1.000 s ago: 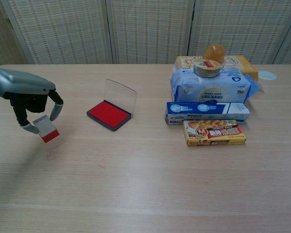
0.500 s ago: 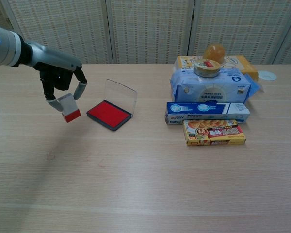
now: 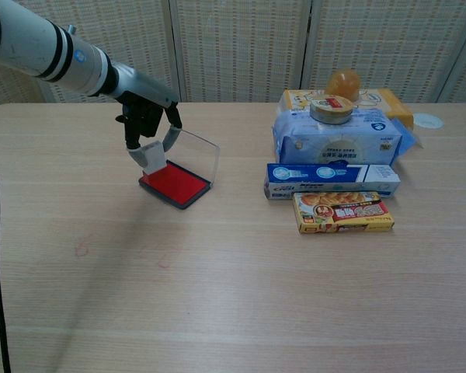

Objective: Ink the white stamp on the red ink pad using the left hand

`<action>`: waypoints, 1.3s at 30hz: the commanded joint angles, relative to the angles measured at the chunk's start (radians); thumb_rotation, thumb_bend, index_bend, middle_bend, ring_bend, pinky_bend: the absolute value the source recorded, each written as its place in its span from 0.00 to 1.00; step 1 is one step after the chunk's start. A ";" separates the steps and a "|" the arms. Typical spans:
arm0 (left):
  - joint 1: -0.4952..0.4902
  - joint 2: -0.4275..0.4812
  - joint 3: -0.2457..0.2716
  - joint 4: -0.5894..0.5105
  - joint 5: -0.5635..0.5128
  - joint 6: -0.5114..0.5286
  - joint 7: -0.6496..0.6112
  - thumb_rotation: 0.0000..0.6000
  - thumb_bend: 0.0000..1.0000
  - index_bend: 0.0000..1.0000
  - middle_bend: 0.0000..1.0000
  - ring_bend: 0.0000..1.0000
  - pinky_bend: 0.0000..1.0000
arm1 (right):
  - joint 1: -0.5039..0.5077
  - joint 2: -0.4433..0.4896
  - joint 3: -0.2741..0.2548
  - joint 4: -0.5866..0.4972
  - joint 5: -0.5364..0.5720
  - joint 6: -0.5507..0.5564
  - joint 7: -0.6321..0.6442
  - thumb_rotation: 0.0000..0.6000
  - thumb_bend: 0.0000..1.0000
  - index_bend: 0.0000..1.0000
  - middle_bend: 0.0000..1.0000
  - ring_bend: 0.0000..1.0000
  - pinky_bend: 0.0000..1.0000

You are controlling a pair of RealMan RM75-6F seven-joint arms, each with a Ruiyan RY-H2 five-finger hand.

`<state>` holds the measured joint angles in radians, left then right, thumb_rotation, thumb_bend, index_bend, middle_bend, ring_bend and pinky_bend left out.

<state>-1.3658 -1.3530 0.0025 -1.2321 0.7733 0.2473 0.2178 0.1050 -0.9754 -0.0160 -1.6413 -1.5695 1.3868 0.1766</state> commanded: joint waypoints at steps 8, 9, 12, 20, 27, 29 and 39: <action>-0.066 -0.112 0.006 0.176 0.024 -0.089 -0.095 1.00 0.43 0.87 1.00 0.95 0.81 | -0.004 0.013 0.007 0.011 0.028 -0.007 0.038 1.00 0.23 0.00 0.00 0.00 0.00; -0.069 -0.118 0.006 0.188 0.030 -0.095 -0.102 1.00 0.43 0.87 1.00 0.95 0.81 | -0.004 0.013 0.007 0.012 0.030 -0.008 0.040 1.00 0.23 0.00 0.00 0.00 0.00; -0.078 -0.142 0.002 0.227 0.051 -0.115 -0.122 1.00 0.43 0.88 1.00 0.95 0.81 | -0.005 0.015 0.010 0.013 0.039 -0.011 0.046 1.00 0.23 0.00 0.00 0.00 0.00; -0.084 -0.211 -0.028 0.326 0.118 -0.162 -0.175 1.00 0.43 0.88 1.00 0.95 0.81 | -0.003 0.019 0.019 0.021 0.059 -0.022 0.064 1.00 0.23 0.00 0.00 0.00 0.00; -0.065 -0.255 -0.074 0.395 0.181 -0.196 -0.214 1.00 0.43 0.88 1.00 0.95 0.81 | -0.001 0.019 0.023 0.024 0.071 -0.031 0.065 1.00 0.23 0.00 0.00 0.00 0.00; -0.060 -0.264 -0.089 0.411 0.202 -0.206 -0.221 1.00 0.43 0.88 1.00 0.95 0.81 | 0.000 0.019 0.025 0.024 0.074 -0.033 0.063 1.00 0.23 0.00 0.00 0.00 0.00; -0.023 -0.295 -0.150 0.450 0.293 -0.231 -0.239 1.00 0.43 0.88 1.00 0.95 0.81 | 0.000 0.016 0.027 0.022 0.080 -0.039 0.053 1.00 0.23 0.00 0.00 0.00 0.00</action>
<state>-1.3953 -1.6420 -0.1403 -0.7882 1.0558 0.0190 -0.0197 0.1052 -0.9587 0.0111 -1.6190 -1.4899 1.3476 0.2300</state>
